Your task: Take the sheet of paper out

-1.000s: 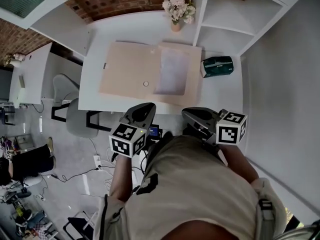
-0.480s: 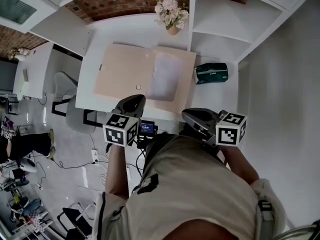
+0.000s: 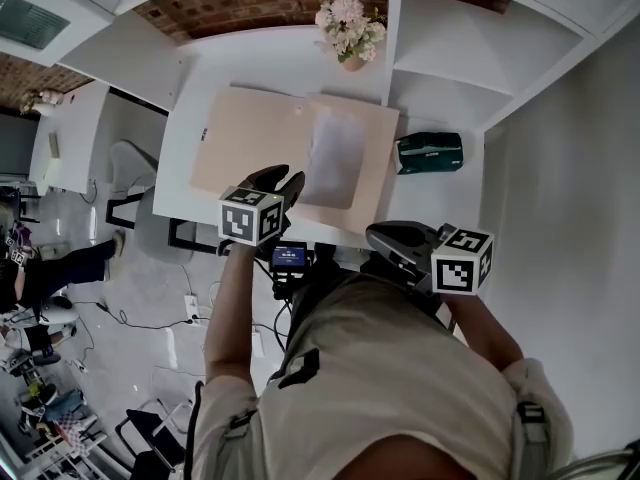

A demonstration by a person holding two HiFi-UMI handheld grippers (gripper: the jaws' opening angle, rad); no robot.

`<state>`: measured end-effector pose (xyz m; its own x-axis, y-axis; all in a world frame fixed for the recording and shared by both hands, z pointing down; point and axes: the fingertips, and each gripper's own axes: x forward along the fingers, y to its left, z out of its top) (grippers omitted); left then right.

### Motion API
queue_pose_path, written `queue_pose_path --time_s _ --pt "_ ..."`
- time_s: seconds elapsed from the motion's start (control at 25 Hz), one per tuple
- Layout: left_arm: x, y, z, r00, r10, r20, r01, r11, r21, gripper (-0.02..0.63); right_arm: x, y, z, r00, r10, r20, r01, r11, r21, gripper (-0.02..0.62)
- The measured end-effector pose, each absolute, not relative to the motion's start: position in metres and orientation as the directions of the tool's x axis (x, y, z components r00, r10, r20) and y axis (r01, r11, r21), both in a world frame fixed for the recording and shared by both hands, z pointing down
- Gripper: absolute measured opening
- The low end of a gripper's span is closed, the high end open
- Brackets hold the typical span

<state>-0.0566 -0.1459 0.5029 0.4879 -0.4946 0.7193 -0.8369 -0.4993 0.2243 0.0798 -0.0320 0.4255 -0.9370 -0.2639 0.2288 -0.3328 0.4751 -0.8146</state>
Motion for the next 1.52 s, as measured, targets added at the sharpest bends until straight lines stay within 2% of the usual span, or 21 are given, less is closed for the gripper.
queue_pose_path --time_s 0.04,0.08,0.24,0.44,0.84,1.52 --pt "-0.056 -0.151 0.511 0.498 -0.474 0.726 -0.829 -0.506 0.239 0.199 0.077 -0.034 0.427 -0.935 -0.27 0.232 -0.339 0.474 -0.813 0.025" --pt "-0.055 -0.157 0.52 0.505 -0.453 0.735 -0.821 -0.514 0.247 0.215 0.074 -0.036 0.428 -0.931 -0.279 0.235 -0.346 0.47 -0.812 0.026" --pt "-0.051 -0.183 0.558 0.503 -0.395 0.769 -0.804 -0.541 0.248 0.216 0.063 -0.048 0.428 -0.911 -0.332 0.246 -0.381 0.443 -0.811 0.026" --pt "-0.045 -0.207 0.596 0.498 -0.328 0.803 -0.789 -0.556 0.262 0.216 0.042 -0.052 0.427 -0.891 -0.334 0.306 -0.441 0.482 -0.758 0.026" --pt "-0.045 -0.224 0.641 0.507 -0.229 0.831 -0.772 -0.55 0.32 0.221 0.038 -0.064 0.434 -0.855 -0.379 0.353 -0.5 0.428 -0.752 0.026" --pt "-0.035 -0.242 0.669 0.452 -0.238 0.86 -0.791 -0.553 0.262 0.221 0.039 -0.072 0.448 -0.842 -0.375 0.387 -0.519 0.373 -0.769 0.026"
